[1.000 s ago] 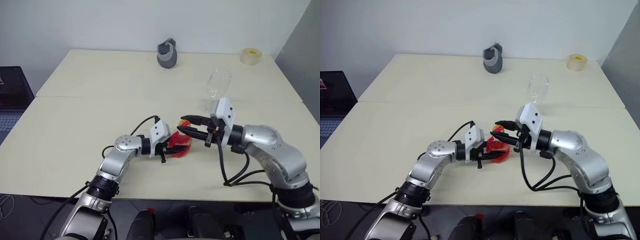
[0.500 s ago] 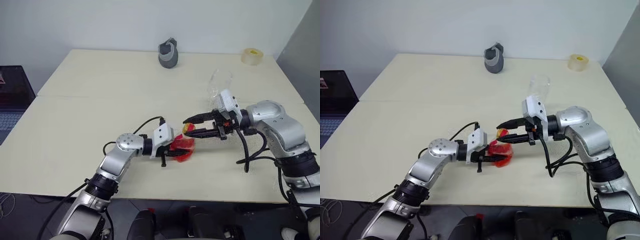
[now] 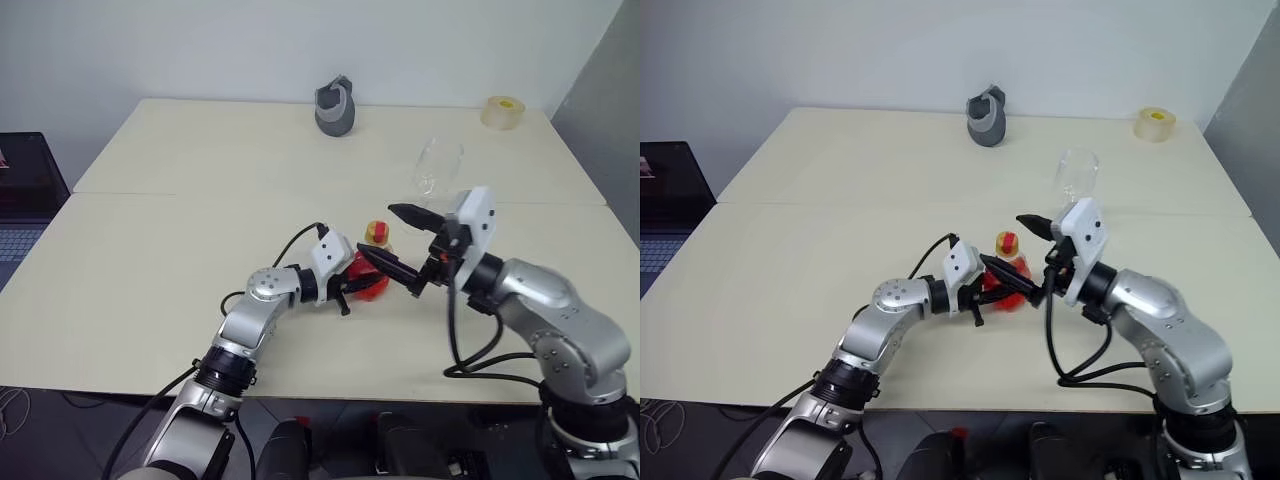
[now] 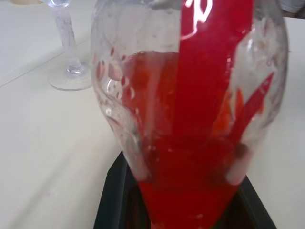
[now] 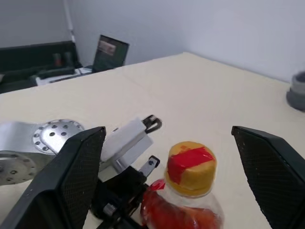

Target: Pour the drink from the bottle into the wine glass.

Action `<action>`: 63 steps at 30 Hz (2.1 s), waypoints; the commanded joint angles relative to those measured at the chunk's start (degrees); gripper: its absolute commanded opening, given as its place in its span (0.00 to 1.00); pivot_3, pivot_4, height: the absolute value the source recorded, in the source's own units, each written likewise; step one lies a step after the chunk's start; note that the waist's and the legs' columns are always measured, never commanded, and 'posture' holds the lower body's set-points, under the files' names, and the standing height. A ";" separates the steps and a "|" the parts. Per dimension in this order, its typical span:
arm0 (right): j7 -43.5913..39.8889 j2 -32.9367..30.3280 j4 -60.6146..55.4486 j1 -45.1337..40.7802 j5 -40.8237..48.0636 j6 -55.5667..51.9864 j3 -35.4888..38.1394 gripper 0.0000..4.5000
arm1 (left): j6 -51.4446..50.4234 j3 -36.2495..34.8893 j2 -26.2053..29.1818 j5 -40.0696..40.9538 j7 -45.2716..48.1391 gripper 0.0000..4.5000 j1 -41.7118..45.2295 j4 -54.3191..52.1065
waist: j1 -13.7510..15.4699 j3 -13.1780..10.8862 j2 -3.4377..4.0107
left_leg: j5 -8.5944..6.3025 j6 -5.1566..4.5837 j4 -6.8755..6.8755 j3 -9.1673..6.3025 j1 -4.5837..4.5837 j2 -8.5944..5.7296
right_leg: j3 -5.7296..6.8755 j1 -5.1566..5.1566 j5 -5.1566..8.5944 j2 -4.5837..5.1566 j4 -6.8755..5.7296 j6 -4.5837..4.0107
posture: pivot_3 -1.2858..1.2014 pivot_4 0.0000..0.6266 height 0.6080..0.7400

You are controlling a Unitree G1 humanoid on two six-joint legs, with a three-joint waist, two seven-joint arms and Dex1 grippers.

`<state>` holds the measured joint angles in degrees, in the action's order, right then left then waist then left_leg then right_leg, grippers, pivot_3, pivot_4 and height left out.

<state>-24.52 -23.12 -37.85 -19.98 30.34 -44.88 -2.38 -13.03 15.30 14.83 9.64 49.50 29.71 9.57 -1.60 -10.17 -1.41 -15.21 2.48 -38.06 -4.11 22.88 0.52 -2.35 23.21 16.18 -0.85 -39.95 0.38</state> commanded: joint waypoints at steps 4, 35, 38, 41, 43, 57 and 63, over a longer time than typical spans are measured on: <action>6.01 1.87 -2.41 -0.54 -1.38 -1.93 -0.64 1.00 | 3.60 0.12 -1.00 -0.81 0.71 0.17 2.27 0.69 | 0.00 0.00 0.00 | 0.00 0.00 0.00 0.01 0.00 -0.01 | 0.00 0.00 0.00 0.00 0.01 0.00 | 0.52 0.24 1.00; -25.52 -14.64 17.10 -9.86 -3.13 13.10 -4.18 0.27 | 2.85 0.47 0.99 0.02 7.14 0.16 1.24 -2.98 | -0.14 -0.04 0.01 | -0.01 -0.03 0.00 0.10 -0.01 -0.02 | 0.04 -0.01 0.00 -0.06 0.04 0.00 | 0.52 0.24 1.00; -35.89 -18.24 27.00 -15.87 -4.56 17.09 -6.44 0.27 | 2.50 0.89 3.28 0.33 10.53 0.16 1.03 -4.70 | -0.29 -0.04 0.02 | -0.01 -0.04 0.07 0.32 -0.12 -0.02 | 0.06 -0.01 0.00 -0.07 0.03 0.00 | 0.52 0.24 1.00; -41.14 -19.11 33.49 -19.44 -6.22 20.16 -8.38 0.27 | 1.78 1.28 5.49 1.10 13.25 0.16 0.36 -6.75 | -0.25 -0.05 0.02 | -0.01 -0.04 0.10 0.35 -0.11 0.06 | 0.04 -0.01 0.00 -0.10 0.04 -0.01 | 0.52 0.24 1.00; -41.51 -18.87 33.95 -20.04 -5.72 19.73 -8.43 0.27 | 1.21 1.33 5.87 1.42 13.33 0.16 -0.21 -7.68 | -0.18 -0.05 0.03 | -0.01 -0.04 0.09 0.33 -0.07 0.06 | 0.00 0.00 0.00 -0.08 0.06 -0.01 | 0.52 0.24 1.00; -7.39 -6.83 2.32 -4.25 1.77 2.45 4.16 1.00 | 0.96 0.14 0.50 -0.17 3.02 0.16 -1.66 -5.58 | 0.10 -0.04 0.04 | 0.00 -0.02 0.00 -0.02 0.02 0.03 | 0.01 -0.01 0.00 0.02 0.00 0.00 | 0.52 0.24 1.00; 5.96 -0.13 -1.63 -1.81 -6.93 2.15 -1.66 1.00 | 1.48 0.49 -0.71 -0.30 2.54 0.16 -0.22 -3.39 | -0.07 -0.03 0.06 | 0.01 -0.01 0.03 0.00 -0.02 0.02 | 0.00 0.00 0.00 -0.01 -0.02 0.00 | 0.52 0.24 1.00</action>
<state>-21.60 -23.53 -38.16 -21.38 26.70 -44.18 -3.78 -13.17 16.34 14.78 8.87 52.05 27.87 7.00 -1.67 -10.20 -1.36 -15.20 2.47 -38.04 -4.11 22.86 0.53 -2.35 23.21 16.19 -0.87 -39.96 0.38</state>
